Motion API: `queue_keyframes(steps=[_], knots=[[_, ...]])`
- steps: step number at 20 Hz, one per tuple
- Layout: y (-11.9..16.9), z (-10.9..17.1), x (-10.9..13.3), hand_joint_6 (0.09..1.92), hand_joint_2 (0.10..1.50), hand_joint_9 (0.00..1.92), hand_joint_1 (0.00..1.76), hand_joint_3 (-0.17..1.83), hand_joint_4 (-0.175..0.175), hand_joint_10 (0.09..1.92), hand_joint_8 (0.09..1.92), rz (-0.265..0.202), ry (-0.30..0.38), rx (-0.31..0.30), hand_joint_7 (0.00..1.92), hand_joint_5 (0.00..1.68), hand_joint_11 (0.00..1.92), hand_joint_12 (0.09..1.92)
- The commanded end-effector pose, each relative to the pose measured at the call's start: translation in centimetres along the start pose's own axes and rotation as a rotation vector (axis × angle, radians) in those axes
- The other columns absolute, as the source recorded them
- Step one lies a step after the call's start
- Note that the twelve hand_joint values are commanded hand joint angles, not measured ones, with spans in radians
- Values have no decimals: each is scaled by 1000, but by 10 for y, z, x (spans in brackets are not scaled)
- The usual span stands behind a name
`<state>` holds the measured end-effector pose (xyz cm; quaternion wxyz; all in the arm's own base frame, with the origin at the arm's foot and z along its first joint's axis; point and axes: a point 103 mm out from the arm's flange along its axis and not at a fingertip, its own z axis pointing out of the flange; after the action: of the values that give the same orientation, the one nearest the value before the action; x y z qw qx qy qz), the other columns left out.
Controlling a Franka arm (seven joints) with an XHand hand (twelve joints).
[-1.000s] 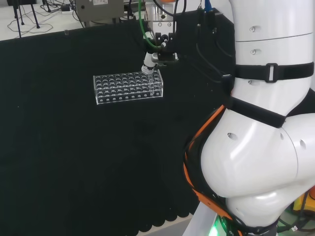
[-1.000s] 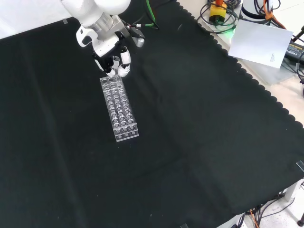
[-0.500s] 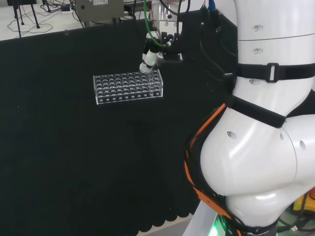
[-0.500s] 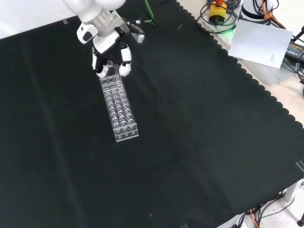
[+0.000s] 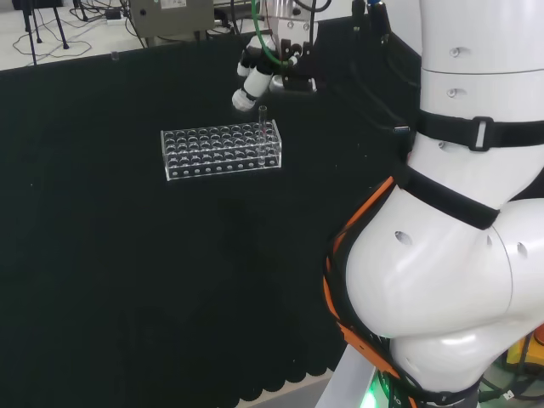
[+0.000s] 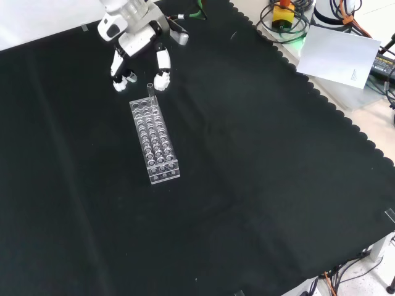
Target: Put the test tube back in the rack.
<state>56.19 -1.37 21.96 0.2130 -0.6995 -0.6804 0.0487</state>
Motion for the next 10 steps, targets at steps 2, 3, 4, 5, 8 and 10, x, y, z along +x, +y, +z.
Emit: queue_keyframes(steps=[2,3,4,5,8,10], knots=[[-31,-56,8,778,519,786,959,482,-6,993,986,-72,17,-153,416,361,621,1497],[-37,-66,9,775,520,780,953,481,-6,990,985,-82,21,-176,415,361,614,1497],[-42,-75,10,772,522,773,947,480,-6,987,985,-91,18,-198,413,361,608,1497],[-49,-85,11,769,525,768,938,480,-6,985,984,-101,13,-222,412,360,600,1497],[-69,-112,9,759,532,757,918,479,-6,982,981,-125,8,-288,410,359,579,1499],[-76,-122,15,754,534,751,912,476,-6,980,980,-137,21,-309,409,359,570,1500]])
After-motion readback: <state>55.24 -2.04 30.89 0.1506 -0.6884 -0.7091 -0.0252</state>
